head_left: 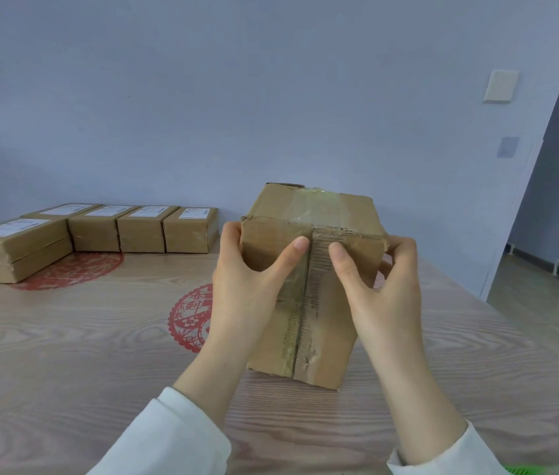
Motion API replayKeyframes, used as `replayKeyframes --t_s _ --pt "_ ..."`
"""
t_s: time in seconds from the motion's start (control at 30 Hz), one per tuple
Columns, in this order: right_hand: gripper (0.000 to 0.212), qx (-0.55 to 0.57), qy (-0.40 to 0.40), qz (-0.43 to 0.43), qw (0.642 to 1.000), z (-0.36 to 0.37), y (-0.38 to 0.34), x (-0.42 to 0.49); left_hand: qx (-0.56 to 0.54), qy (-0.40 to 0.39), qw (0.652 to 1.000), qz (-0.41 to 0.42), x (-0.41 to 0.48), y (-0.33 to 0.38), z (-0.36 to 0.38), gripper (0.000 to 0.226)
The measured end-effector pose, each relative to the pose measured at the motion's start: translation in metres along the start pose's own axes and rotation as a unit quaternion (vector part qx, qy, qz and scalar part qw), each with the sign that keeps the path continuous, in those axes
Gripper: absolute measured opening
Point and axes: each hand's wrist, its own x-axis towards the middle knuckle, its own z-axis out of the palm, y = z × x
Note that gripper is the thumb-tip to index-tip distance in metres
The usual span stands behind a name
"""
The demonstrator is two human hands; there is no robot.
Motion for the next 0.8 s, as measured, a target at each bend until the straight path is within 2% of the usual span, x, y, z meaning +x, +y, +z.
replayKeyframes --t_s 0.07,0.13,0.23,0.3,0.37,0.47,0.57,0.67,0.8 --pt "0.046 -0.004 -0.003 0.000 1.000 0.000 -0.005 0.004 0.000 0.001 1.000 0.002 0.003 0.000 0.000 0.050" --pt "0.048 -0.009 -0.006 -0.003 1.000 -0.001 -0.007 0.007 0.007 -0.003 1.000 0.002 0.008 0.001 0.001 0.050" --pt "0.078 -0.043 -0.017 -0.011 0.999 -0.003 -0.006 0.015 0.030 -0.017 0.999 0.011 0.016 0.005 0.002 0.046" --pt "0.087 -0.087 -0.044 -0.008 0.995 -0.007 -0.005 0.023 0.040 -0.027 0.999 0.012 0.021 0.007 0.002 0.043" --pt "0.079 -0.114 -0.070 -0.011 0.991 -0.011 -0.005 0.032 0.040 -0.035 0.999 0.006 0.026 0.009 0.002 0.043" --pt "0.066 -0.145 -0.092 -0.014 0.985 -0.013 -0.002 0.038 0.040 -0.041 0.998 -0.002 0.029 0.004 0.005 0.056" --pt "0.054 -0.162 -0.088 -0.033 0.982 -0.015 0.000 0.041 0.031 -0.042 0.999 -0.009 0.030 -0.002 0.008 0.060" --pt "0.056 -0.146 -0.101 -0.027 0.984 -0.017 0.000 0.049 0.027 -0.048 0.998 -0.013 0.034 -0.007 0.009 0.061" --pt "0.070 -0.103 -0.099 0.009 0.990 -0.022 0.008 0.062 0.030 -0.073 0.997 -0.025 0.033 -0.021 0.007 0.054"
